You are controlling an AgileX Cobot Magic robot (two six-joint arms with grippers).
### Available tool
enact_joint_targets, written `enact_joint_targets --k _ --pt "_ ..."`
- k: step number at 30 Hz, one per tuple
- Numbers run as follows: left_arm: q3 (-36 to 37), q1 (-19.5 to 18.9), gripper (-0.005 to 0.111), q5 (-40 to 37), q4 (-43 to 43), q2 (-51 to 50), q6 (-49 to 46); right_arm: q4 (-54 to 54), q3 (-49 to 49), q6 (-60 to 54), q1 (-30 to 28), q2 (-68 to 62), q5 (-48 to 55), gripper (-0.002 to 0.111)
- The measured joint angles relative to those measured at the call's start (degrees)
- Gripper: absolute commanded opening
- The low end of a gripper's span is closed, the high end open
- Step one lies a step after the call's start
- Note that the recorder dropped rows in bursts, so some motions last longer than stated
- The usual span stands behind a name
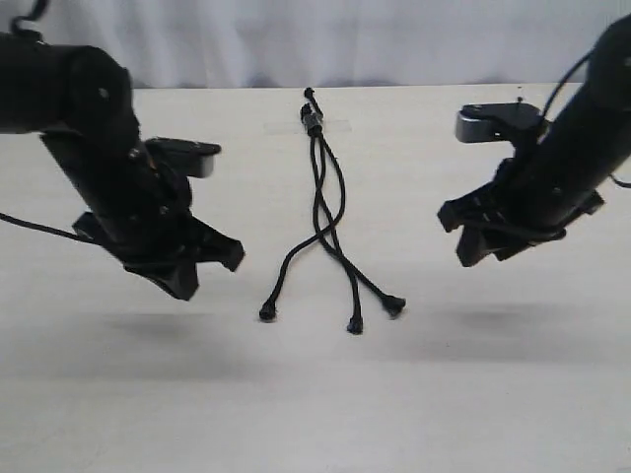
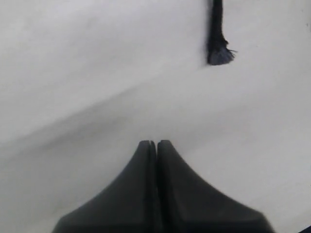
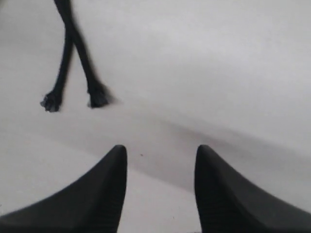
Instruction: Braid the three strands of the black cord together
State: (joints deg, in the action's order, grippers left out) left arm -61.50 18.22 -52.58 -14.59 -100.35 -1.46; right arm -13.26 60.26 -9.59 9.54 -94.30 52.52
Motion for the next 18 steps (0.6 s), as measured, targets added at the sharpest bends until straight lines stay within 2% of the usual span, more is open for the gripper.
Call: enact_joint_targets --k 4,8,14,18 --pt "3.8 -5.9 0.0 0.2 0.3 7.1 -0.1 0.0 -6.8 0.0 -4.9 7.7 -0.6 0.005" --pt "11.5 -9.1 0.0 1.3 0.6 16.8 -1.0 0.0 -12.3 0.0 -8.8 15.3 -2.3 0.004" --pt "22.5 -9.4 0.0 7.0 -0.8 33.1 -1.4 -0.1 -16.7 2.2 -9.7 27.5 -4.6 0.004" --pt "26.5 -9.4 0.0 11.7 -2.3 44.0 -1.4 -0.2 -19.5 2.5 -9.9 36.2 -8.5 0.004"
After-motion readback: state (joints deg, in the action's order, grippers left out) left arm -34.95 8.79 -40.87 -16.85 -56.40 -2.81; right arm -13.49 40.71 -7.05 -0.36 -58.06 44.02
